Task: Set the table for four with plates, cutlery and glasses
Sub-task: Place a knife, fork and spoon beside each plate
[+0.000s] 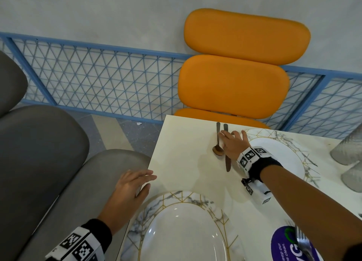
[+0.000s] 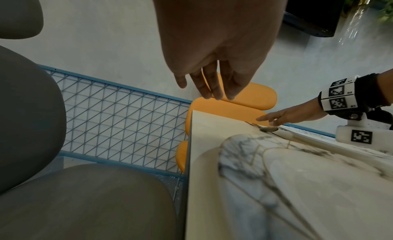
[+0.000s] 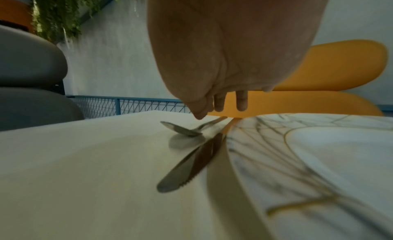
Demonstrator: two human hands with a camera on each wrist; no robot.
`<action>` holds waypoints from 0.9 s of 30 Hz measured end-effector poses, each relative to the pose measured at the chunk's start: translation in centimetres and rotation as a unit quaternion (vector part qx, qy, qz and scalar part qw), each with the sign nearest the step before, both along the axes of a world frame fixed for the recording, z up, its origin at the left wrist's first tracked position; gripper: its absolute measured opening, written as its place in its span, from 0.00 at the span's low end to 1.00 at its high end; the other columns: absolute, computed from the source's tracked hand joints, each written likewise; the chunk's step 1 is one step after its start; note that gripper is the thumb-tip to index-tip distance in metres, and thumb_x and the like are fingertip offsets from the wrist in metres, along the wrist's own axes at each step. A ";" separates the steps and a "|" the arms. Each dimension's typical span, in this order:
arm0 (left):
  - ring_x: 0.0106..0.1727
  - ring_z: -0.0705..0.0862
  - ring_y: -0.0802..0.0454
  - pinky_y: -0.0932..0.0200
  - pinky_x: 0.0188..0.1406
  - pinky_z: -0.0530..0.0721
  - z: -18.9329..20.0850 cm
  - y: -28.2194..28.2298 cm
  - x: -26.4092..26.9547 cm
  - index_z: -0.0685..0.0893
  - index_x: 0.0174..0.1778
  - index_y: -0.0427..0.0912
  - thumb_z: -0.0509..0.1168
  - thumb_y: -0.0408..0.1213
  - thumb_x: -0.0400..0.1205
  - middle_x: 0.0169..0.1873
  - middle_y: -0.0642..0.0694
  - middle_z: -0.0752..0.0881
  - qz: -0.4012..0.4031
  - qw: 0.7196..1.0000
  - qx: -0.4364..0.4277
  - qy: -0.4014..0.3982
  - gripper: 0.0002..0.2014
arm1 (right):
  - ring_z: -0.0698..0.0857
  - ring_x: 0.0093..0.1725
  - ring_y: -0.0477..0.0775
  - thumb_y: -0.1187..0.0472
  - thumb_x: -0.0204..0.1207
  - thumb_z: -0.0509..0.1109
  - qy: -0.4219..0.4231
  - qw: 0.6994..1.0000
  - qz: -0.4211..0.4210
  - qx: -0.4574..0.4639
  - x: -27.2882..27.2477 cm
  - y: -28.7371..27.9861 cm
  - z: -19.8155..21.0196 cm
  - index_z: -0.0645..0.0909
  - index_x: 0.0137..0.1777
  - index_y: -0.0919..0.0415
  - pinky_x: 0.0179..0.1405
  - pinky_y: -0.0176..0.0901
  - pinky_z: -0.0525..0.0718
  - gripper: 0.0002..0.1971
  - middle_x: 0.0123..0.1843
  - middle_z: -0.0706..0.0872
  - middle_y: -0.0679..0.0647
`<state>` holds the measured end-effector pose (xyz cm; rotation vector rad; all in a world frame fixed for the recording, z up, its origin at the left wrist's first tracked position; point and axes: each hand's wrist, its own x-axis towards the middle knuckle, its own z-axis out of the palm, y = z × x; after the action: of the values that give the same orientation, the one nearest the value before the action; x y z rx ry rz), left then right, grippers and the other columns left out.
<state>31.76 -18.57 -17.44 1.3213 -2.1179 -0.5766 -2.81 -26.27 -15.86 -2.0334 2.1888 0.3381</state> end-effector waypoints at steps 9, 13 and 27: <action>0.48 0.80 0.72 0.82 0.44 0.75 3.5 4.7 -6.4 0.86 0.51 0.52 0.63 0.26 0.81 0.48 0.64 0.83 -0.072 0.987 0.127 0.066 0.14 | 0.75 0.63 0.62 0.62 0.81 0.60 -0.203 0.961 -0.077 -0.174 -1.9 14.8 5.6 0.78 0.64 0.63 0.62 0.51 0.73 0.14 0.62 0.81 0.60; 0.45 0.84 0.70 0.80 0.45 0.76 4.4 8.8 -10.3 0.86 0.50 0.53 0.63 0.28 0.81 0.44 0.57 0.88 -0.129 0.961 0.234 0.075 0.14 | 0.77 0.58 0.58 0.60 0.81 0.59 -0.191 0.963 -0.179 -0.070 -3.9 26.2 4.7 0.75 0.50 0.62 0.52 0.44 0.74 0.06 0.50 0.78 0.57; 0.42 0.80 0.53 0.62 0.48 0.79 5.9 21.0 -18.8 0.84 0.47 0.47 0.60 0.38 0.84 0.43 0.47 0.84 -0.123 0.926 0.358 0.011 0.07 | 0.84 0.49 0.61 0.58 0.79 0.63 -0.315 0.903 -0.287 0.060 -2.3 33.7 2.1 0.67 0.30 0.56 0.37 0.42 0.74 0.15 0.46 0.85 0.59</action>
<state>12.95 2.47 -11.57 1.3822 -2.1475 -1.5758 -5.10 7.38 -13.74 -1.1127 2.1152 -0.2250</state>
